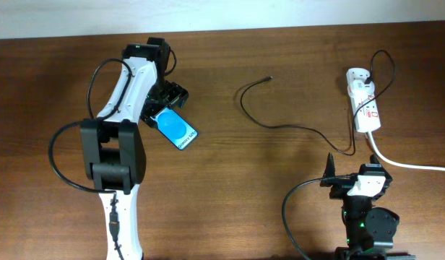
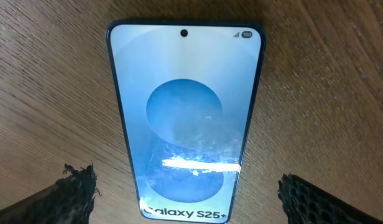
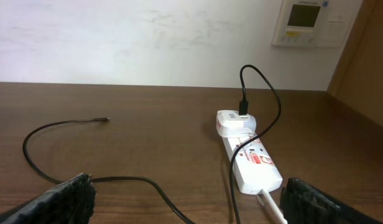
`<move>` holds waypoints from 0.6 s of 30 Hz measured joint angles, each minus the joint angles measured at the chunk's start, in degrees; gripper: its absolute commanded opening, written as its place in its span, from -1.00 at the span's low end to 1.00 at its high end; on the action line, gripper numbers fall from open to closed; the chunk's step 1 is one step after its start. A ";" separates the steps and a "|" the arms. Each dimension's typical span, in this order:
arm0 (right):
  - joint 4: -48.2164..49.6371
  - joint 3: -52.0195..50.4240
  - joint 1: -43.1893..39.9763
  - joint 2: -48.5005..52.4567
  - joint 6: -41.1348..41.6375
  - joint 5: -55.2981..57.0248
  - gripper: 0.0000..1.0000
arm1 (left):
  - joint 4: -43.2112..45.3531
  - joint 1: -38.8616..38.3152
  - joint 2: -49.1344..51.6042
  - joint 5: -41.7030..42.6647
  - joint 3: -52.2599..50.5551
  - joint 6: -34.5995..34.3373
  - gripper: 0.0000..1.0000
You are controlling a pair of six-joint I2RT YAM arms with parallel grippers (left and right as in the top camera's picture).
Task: Plug charger to phone and switch on socket
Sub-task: 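Move the left gripper over the blue phone and lower onto it, then close the left gripper on the phone's long edges and grip it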
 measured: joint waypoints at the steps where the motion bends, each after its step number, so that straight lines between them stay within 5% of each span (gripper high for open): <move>1: 0.00 0.00 0.00 0.00 -0.02 0.00 0.97 | 0.09 0.00 0.02 0.11 0.00 0.00 0.98; 18: 0.00 0.00 0.00 0.00 0.02 0.00 0.97 | -0.92 0.00 4.92 0.59 -0.07 0.00 0.97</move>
